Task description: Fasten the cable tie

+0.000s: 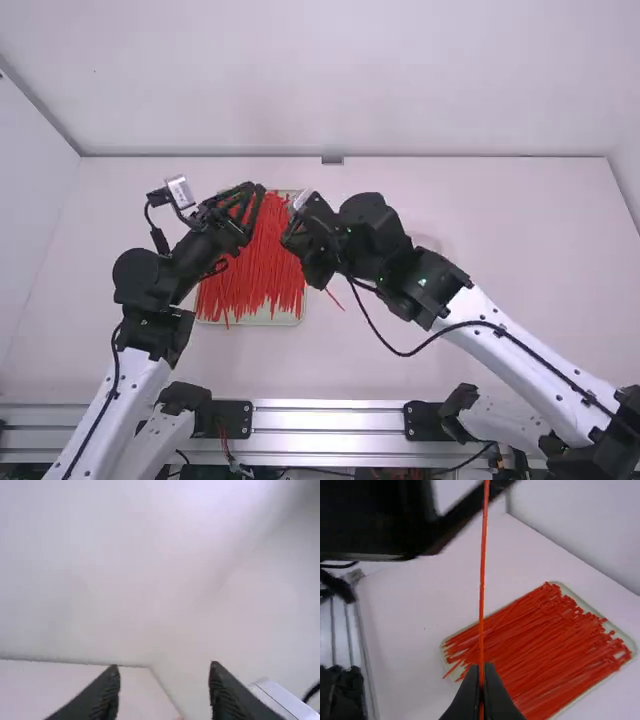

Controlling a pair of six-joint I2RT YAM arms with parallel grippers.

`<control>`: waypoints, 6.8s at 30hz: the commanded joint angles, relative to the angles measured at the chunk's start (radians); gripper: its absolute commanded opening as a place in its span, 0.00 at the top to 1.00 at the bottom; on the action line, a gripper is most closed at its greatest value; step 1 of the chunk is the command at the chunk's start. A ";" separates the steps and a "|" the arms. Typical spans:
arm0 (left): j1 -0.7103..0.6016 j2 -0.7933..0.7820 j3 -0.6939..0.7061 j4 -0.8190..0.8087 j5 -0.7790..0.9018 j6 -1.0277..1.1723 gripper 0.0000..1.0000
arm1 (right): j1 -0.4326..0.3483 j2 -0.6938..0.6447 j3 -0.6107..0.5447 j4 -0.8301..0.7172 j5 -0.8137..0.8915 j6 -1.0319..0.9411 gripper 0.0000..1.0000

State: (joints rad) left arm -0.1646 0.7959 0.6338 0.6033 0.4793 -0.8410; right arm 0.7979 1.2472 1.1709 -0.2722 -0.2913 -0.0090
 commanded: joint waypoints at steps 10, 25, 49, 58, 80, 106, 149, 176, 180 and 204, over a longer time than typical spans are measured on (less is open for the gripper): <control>0.137 0.095 0.096 0.002 0.275 0.113 0.20 | -0.266 -0.019 -0.006 0.016 -0.277 -0.067 1.00; 0.163 0.457 0.404 0.164 0.770 0.140 0.01 | -0.563 0.091 -0.007 0.340 -0.907 0.016 1.00; 0.071 0.513 0.415 0.650 0.687 -0.116 0.12 | -0.405 0.184 -0.007 0.800 -0.988 0.323 1.00; 0.038 0.513 0.415 0.714 0.637 -0.165 0.36 | -0.348 0.185 -0.006 0.874 -0.972 0.341 1.00; 0.038 0.513 0.435 0.704 0.666 -0.202 0.98 | -0.373 0.185 -0.007 0.831 -0.995 0.337 0.98; 0.032 0.513 0.751 0.112 0.743 0.114 0.98 | -0.371 0.185 -0.007 0.249 -1.048 -0.282 0.62; 0.066 0.514 0.753 -0.361 0.600 0.521 0.01 | -0.748 0.176 -0.007 0.495 -0.450 0.184 1.00; 0.064 0.514 0.753 -0.368 0.578 0.515 0.01 | -0.863 0.411 -0.005 0.404 0.296 0.185 1.00; 0.061 0.514 0.753 -0.367 0.577 0.494 0.01 | -0.851 0.415 -0.005 0.351 0.399 0.185 1.00; 0.060 0.514 0.753 -0.370 0.288 0.351 0.01 | -0.187 0.185 -0.005 0.214 1.257 -0.024 1.00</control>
State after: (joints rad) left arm -0.1074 1.3136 1.3663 0.2226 0.8238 -0.4522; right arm 0.5690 1.4651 1.1648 -0.0582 0.8169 0.0212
